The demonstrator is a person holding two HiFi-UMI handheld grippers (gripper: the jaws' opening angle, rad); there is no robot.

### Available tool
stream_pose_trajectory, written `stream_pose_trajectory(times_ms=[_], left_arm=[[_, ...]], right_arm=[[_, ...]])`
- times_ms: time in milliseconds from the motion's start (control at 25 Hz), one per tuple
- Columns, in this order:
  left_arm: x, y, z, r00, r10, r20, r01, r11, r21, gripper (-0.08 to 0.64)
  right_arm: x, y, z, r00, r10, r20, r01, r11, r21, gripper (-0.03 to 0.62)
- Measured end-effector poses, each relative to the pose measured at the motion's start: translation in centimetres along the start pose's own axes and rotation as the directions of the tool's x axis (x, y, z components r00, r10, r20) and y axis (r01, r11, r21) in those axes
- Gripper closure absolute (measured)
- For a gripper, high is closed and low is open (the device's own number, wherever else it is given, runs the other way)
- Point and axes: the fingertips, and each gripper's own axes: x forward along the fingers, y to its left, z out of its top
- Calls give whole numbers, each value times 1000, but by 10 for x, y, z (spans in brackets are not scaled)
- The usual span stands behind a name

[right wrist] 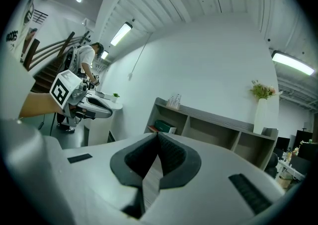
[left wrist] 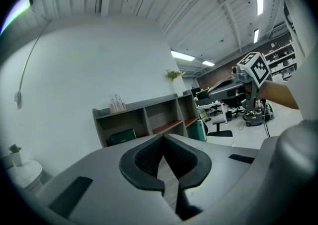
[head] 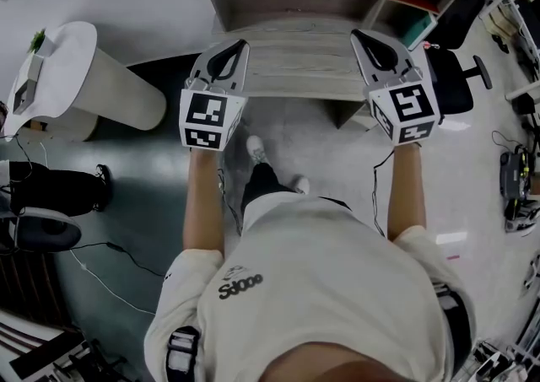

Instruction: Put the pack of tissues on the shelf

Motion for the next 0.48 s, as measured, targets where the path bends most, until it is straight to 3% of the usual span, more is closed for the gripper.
stream_pose_trajectory(times_ms=[480], left_arm=[[18, 2, 4, 1000, -7, 3, 7, 1000, 0, 541]], right_arm=[[12, -13, -5, 1000, 3, 6, -3, 1000, -1, 594]])
